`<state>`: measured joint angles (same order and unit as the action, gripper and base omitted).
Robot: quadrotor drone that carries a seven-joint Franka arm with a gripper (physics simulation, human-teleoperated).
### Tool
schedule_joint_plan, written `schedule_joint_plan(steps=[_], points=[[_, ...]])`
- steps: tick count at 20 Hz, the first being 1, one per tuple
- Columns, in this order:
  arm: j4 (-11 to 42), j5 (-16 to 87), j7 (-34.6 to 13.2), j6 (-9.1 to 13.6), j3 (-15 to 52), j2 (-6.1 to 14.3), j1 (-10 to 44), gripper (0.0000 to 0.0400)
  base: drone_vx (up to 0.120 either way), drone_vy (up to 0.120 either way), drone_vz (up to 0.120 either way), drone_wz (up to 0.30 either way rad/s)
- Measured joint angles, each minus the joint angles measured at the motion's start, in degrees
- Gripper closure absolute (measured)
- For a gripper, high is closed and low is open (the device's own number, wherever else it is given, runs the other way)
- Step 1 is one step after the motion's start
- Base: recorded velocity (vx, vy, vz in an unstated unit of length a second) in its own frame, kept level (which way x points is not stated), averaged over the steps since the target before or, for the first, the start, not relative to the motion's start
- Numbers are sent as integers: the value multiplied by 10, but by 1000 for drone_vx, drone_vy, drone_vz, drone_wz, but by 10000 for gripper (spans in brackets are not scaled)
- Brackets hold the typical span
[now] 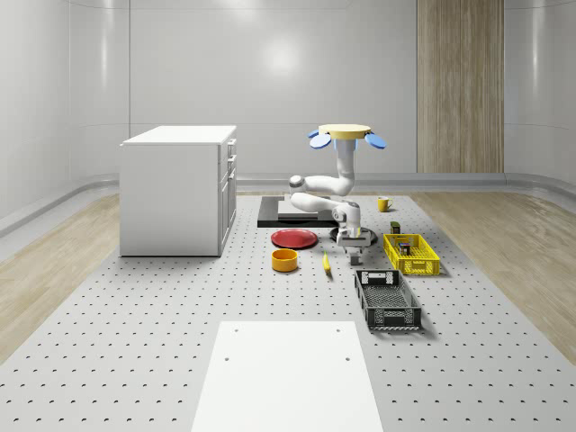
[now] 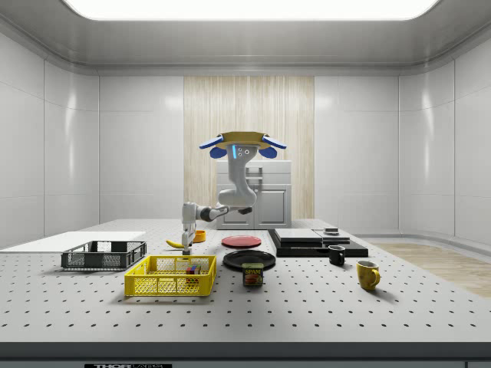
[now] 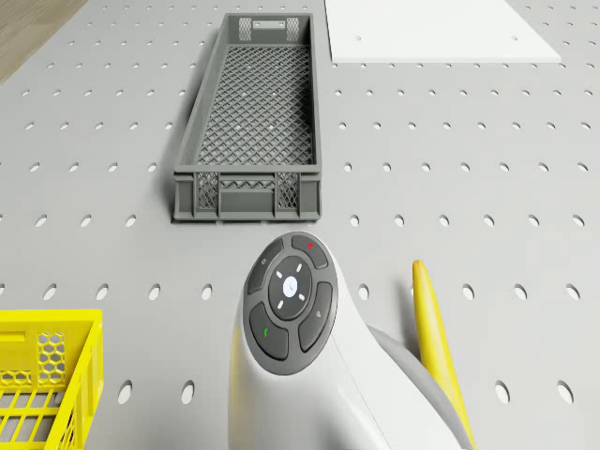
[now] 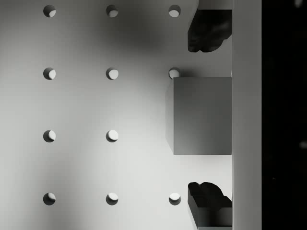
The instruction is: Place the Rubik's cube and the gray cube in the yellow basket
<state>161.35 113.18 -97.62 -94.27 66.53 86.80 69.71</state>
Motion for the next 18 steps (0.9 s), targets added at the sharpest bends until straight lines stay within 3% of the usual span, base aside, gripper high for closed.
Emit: schedule_joint_plan(steps=[18], points=[[-39,27,3,-3,-24,-22,29,0,0,0,0,0]])
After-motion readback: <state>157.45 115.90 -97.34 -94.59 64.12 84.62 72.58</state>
